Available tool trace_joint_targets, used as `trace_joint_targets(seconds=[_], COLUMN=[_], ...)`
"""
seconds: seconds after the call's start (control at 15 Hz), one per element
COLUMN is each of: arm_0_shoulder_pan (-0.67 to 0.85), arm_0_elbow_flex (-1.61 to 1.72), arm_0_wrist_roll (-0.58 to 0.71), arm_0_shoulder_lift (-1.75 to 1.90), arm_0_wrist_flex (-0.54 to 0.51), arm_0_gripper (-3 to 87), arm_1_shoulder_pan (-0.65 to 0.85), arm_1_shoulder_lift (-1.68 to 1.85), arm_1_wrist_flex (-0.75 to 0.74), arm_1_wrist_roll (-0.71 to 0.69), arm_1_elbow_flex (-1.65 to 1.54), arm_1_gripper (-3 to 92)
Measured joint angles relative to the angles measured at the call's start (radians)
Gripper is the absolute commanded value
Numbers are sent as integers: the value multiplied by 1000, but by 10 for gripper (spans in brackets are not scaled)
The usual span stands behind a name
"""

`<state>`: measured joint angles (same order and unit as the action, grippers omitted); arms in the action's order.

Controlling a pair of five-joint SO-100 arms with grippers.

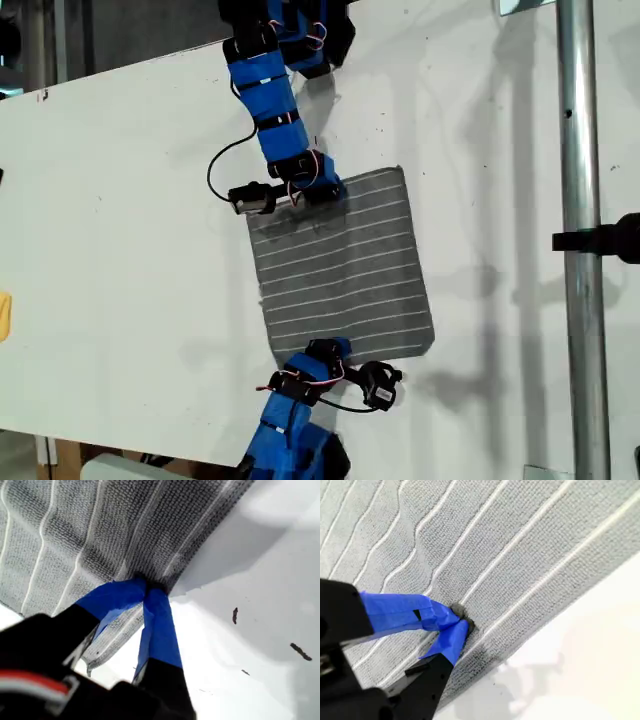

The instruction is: Grasp corners of a towel and fold twice.

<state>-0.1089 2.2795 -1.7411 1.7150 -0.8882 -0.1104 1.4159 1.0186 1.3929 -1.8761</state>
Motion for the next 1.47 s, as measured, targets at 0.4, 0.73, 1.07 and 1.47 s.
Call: trace_joint_targets(seconds=[0.4,0.73,1.07,1.47], arm_0_shoulder_pan=[0,-17,-170,-273], arm_0_elbow_flex=[-514,-784,-511,-465], arm_0_wrist_roll=[81,150,-18,-81], arm_0_shoulder_lift=[15,126,568,620], arm_0_wrist_flex=[-499,-765,-765,-735], arm_0_gripper=[-15,-14,-15,-15], arm_1_shoulder_pan=[63,118,-80,-356], arm_1_shoulder_lift=[242,446,549,314], arm_1_wrist_flex=[354,699,802,762], arm_1_wrist_roll=[-95,-215,-216,-310], arm_1_elbow_flex=[98,397,477,669], arm_1_gripper=[-3,-3,22,343])
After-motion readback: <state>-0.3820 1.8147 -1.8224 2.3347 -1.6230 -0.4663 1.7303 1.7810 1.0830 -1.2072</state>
